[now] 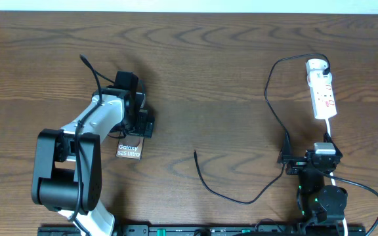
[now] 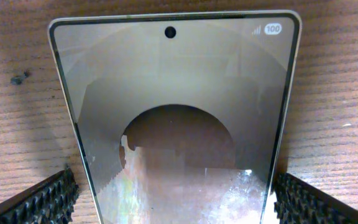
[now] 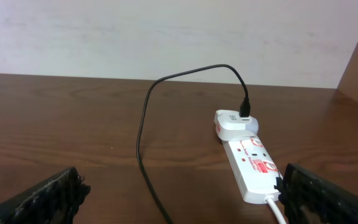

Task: Plug charger to phone and switch on socket
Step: 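Close the left gripper on the phone's long edges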

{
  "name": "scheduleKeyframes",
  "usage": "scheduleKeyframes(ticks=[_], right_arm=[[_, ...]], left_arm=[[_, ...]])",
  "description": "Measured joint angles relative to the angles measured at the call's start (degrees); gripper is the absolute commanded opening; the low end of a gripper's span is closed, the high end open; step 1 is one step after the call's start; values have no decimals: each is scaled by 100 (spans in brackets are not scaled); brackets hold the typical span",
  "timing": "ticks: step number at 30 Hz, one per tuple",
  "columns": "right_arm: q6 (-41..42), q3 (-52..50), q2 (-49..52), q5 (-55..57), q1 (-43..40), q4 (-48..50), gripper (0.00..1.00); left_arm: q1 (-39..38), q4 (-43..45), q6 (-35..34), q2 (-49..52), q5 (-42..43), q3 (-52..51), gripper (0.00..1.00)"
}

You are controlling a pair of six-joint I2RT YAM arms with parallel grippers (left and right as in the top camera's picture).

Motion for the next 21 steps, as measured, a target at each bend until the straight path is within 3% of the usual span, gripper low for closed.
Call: scheduleKeyframes(ticks=[21], right_arm=[[0,0,0,0,0,0,99]], left_arm=[[0,31,149,-81,-11,-127,98]])
